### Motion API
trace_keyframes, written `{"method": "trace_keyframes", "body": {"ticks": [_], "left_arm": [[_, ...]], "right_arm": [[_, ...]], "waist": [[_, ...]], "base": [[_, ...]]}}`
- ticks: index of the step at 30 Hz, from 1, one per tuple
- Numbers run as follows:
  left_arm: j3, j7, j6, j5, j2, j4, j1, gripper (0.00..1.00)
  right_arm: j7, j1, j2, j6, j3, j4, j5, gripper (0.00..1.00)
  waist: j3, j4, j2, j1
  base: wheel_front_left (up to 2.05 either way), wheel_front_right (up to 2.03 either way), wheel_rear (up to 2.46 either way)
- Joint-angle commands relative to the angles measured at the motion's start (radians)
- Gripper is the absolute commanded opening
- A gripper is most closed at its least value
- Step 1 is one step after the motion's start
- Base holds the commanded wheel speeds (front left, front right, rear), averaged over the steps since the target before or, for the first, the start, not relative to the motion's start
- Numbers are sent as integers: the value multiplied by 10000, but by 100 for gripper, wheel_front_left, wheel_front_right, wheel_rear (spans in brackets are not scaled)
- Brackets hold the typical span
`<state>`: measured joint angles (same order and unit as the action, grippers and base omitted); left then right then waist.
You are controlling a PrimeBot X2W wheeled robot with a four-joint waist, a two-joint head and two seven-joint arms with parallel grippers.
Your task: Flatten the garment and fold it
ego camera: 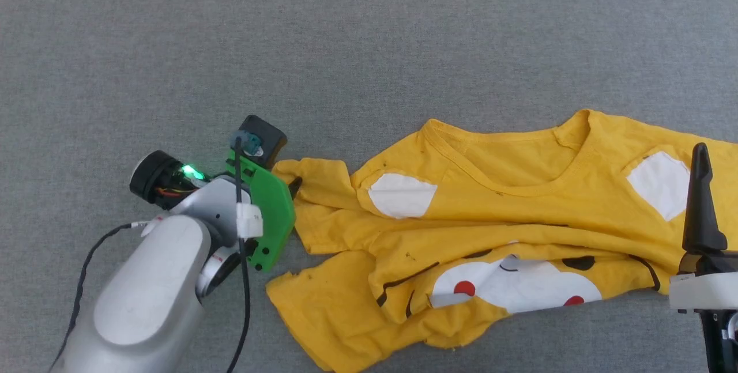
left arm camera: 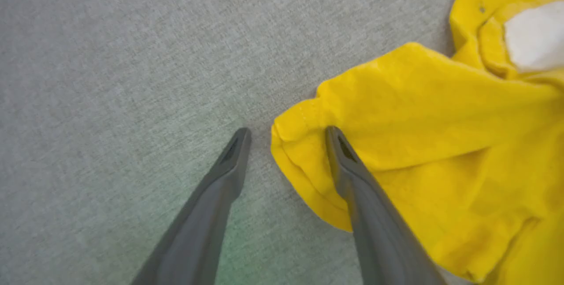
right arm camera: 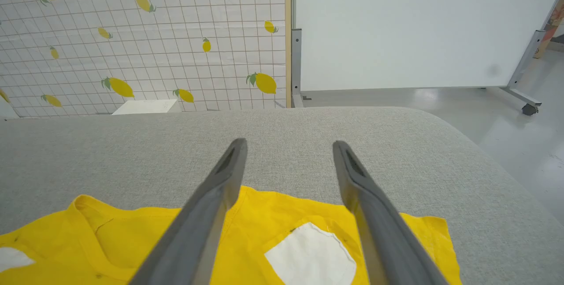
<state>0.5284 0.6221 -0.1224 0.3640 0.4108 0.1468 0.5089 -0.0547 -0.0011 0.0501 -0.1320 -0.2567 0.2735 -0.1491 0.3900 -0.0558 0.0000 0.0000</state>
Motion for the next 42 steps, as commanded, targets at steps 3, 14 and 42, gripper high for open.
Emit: {"method": "trace_keyframes", "body": {"ticks": [3,14,42], "left_arm": [[805,687,-81,785,202,237,-460,0],[-482,-3082,1187,927,-202,-58,-829,0],[-4005,-4420,4455,2258,389,-4503,-5224,0]], "right_arm": [[44,-190,1,13,31,-38,-45,100],[156,68,1,13,65,-286,-51,100],[4347,-1247,62,13,-240,-1011,622,100]], "waist": [[-60,15,0,0],[-998,182,0,0],[-903,909,0,0]], "base": [[0,0,0],[0,0,0],[0,0,0]]}}
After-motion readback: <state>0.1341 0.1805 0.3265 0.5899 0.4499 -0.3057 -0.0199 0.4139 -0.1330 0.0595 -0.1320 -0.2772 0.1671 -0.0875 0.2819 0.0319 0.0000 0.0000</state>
